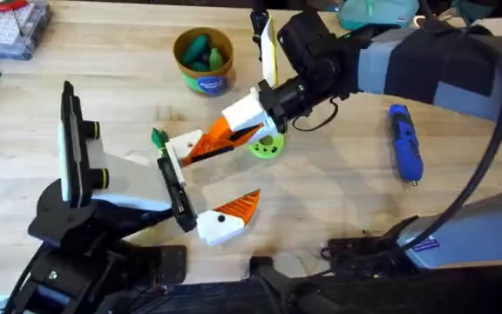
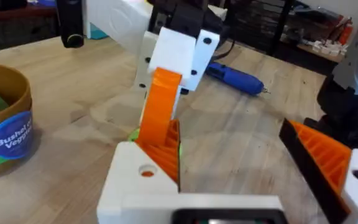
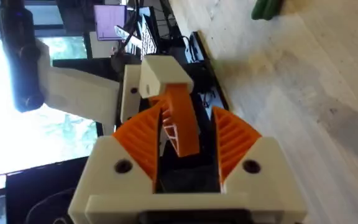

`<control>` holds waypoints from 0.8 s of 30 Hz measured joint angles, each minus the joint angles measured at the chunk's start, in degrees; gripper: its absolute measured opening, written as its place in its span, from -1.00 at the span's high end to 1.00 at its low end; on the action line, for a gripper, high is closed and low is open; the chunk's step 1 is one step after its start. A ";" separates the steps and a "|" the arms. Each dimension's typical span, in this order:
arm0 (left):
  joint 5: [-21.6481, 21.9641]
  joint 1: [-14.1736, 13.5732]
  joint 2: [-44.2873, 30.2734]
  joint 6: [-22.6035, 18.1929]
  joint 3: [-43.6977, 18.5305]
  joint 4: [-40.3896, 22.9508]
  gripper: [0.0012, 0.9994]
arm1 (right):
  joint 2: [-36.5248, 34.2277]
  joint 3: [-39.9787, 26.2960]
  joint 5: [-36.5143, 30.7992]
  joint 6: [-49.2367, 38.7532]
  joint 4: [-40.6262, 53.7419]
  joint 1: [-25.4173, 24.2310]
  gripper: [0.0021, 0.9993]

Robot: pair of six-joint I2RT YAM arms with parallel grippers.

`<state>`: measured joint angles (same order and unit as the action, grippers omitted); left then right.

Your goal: Pick up the gripper from the table and insert it into the empty holder that is missing its gripper. Then pick up a screw, insert it into the mounting hole, and use the screwdriver to tighten it. Finally, clean up the table by picking up the vegetable and placing it into the bucket.

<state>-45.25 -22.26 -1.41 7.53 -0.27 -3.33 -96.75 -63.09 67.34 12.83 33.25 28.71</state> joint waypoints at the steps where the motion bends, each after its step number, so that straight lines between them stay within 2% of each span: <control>1: 0.00 0.00 0.00 0.00 0.00 0.00 -0.98 | 0.00 0.00 0.03 -0.06 0.01 0.00 0.23; 3: 0.02 0.00 0.00 0.00 0.00 0.00 -0.98 | 0.00 0.00 0.05 0.00 0.04 0.00 0.33; 8: 0.13 0.02 0.00 0.20 0.00 -0.02 -0.98 | 0.00 0.00 1.39 -0.06 -0.15 -0.14 0.93; 9: 0.17 0.02 0.00 0.20 0.00 -0.01 -0.98 | 0.00 0.00 1.56 0.10 -0.13 -0.26 0.98; 17: 0.85 0.02 0.00 0.14 0.00 0.08 -0.98 | 0.00 0.02 1.50 0.36 -1.90 -0.17 0.99; 24: 2.97 0.48 0.02 -0.26 0.00 0.19 -0.98 | -0.12 0.28 0.44 4.48 -9.19 0.77 0.99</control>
<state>-42.28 -21.78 -1.39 7.27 -0.27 -3.14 -96.87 -62.81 67.78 17.31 24.06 29.48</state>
